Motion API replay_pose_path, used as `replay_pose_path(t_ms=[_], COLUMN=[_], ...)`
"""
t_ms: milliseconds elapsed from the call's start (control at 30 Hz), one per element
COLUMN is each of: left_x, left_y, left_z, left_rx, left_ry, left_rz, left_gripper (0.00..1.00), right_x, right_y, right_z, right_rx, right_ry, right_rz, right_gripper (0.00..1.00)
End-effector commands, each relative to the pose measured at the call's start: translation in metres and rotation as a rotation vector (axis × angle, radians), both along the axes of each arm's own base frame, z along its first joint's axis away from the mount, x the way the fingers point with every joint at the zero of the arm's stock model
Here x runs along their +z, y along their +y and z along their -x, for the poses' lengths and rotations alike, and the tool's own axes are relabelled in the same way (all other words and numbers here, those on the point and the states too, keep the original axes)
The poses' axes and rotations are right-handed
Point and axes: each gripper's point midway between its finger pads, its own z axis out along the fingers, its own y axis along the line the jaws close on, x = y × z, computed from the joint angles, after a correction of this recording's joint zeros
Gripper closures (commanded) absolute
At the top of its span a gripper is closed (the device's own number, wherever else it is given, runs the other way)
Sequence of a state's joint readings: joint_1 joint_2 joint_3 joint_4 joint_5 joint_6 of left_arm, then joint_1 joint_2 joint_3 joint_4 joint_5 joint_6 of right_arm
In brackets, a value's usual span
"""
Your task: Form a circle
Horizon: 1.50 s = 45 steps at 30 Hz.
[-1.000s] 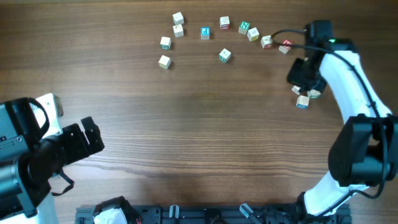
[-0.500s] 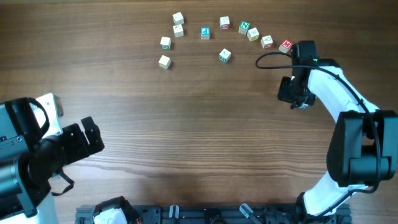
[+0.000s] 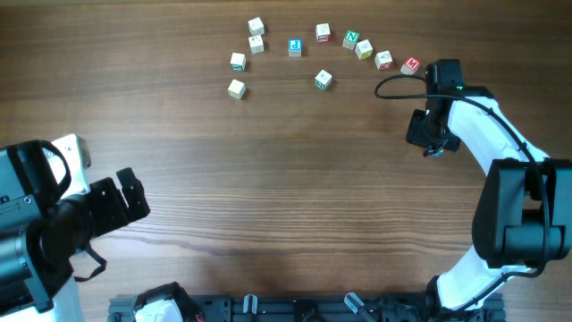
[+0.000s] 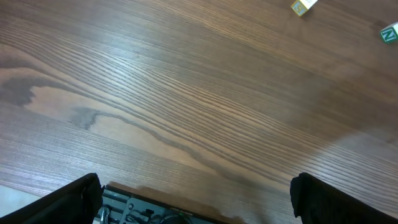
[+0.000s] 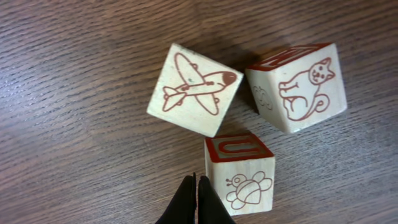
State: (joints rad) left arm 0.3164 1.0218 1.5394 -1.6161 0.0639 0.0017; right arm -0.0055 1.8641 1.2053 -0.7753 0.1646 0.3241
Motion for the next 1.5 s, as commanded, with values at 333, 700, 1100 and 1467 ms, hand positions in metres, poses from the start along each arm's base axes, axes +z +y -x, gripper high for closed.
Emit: replay_pose_path(t_ms=[333, 700, 1100, 1467], left_x=[0.000, 0.000, 0.000, 0.000], left_y=[0.002, 0.002, 0.002, 0.002], left_z=[0.002, 0.002, 0.002, 0.002], left_rx=[0.020, 0.020, 0.020, 0.020], left_ry=[-0.003, -0.003, -0.003, -0.003], left_rz=[-0.005, -0.005, -0.005, -0.005], left_gripper=[0.00, 0.00, 0.00, 0.00], right_x=[0.003, 0.000, -0.002, -0.001], right_y=[-0.008, 0.009, 0.005, 0.001], right_z=[-0.001, -0.004, 0.017, 0.018], right_rx=[-0.062, 0.057, 0.041, -0.005], right_ry=[-0.021, -0.015, 0.072, 0.068], right_rz=[0.036, -0.047, -0.026, -0.007], right_gripper=[0.96, 0.96, 0.96, 0.96])
